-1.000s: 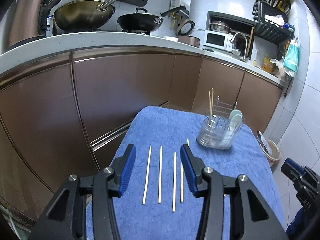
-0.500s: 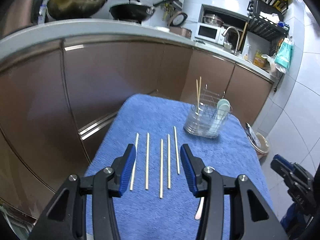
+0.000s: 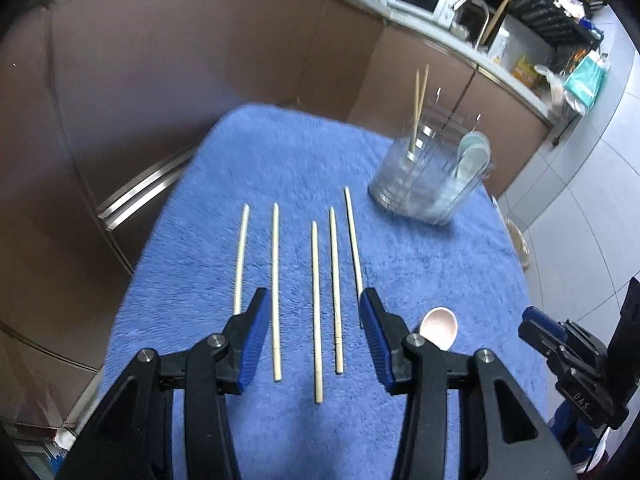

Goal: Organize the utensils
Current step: 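Move the right tool to the pink spoon while the left tool approaches the chopsticks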

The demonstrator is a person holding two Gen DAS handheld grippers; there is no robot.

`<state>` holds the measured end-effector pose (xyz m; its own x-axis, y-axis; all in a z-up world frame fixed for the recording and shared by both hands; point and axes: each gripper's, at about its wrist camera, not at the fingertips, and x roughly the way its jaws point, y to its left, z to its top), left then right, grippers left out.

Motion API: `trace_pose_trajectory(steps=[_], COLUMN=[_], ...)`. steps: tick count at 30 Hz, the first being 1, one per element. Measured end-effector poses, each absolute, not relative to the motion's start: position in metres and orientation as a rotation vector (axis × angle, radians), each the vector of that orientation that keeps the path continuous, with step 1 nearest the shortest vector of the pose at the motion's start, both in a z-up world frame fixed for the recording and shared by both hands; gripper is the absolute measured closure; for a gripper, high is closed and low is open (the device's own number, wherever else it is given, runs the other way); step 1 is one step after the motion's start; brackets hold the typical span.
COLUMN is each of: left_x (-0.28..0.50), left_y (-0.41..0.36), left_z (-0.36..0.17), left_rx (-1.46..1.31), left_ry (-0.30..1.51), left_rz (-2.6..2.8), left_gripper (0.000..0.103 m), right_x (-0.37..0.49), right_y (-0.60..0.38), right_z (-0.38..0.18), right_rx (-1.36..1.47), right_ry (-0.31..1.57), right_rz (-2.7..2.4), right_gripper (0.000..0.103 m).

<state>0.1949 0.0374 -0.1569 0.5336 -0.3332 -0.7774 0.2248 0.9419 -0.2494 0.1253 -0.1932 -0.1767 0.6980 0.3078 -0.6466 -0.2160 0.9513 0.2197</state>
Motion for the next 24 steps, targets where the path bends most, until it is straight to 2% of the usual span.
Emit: trace_pose_trajectory(steps=[6,24], left_x=[0.238,0.327], left_y=[0.02,-0.015], left_z=[-0.188,-0.234], left_rx=[-0.1,-0.048], left_ry=[1.062,1.27], left_rz=[-0.362,-0.365], left_gripper=[0.06,0.077], right_x=[0.146,0.197], right_y=[-0.199,-0.208], right_z=[-0.206,-0.252], right_rx=[0.167,0.289], right_ry=[0.83,1.005], right_rz=[0.321,0.488], right_gripper=[0.078,0.075])
